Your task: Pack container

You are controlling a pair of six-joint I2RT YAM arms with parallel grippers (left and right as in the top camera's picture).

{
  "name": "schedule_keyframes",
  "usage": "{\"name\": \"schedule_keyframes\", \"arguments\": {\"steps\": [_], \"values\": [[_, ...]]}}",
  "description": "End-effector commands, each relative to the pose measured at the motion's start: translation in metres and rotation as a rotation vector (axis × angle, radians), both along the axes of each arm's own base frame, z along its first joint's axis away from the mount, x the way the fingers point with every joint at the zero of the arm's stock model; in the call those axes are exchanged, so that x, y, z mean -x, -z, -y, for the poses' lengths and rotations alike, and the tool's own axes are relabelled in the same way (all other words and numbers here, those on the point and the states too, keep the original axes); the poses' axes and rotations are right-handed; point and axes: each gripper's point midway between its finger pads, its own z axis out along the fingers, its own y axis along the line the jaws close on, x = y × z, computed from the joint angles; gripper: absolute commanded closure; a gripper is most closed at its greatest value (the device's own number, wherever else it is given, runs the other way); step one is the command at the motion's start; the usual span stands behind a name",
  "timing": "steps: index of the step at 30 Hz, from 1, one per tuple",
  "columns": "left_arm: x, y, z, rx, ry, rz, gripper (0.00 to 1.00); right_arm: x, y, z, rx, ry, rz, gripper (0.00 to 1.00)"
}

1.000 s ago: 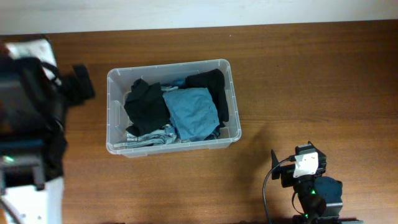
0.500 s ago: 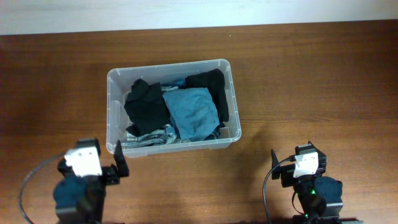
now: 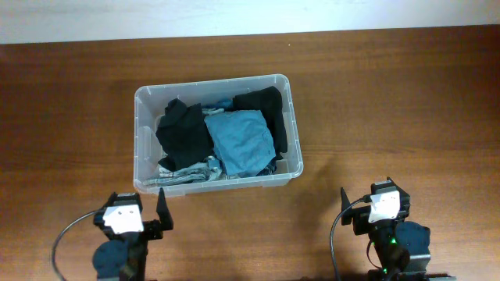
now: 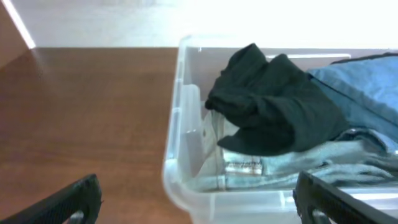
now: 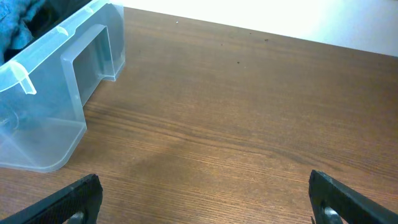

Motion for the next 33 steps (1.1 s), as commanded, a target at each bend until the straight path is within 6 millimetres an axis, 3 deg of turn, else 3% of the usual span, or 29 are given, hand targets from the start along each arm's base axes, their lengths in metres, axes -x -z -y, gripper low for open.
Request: {"name": "schedule_keyframes", "arguments": {"steps": [1, 33], "values": [[-0.0075, 0.0116, 0.011, -0.008, 0.056, 0.023, 0.0, 0.0001, 0.0021, 0.0006, -0.01, 0.005, -0.002, 0.01], [-0.007, 0.0144, 0.0141, -0.008, 0.069, 0.013, 0.01, 0.0001, 0.0021, 0.0006, -0.01, 0.005, -0.002, 0.02]]}}
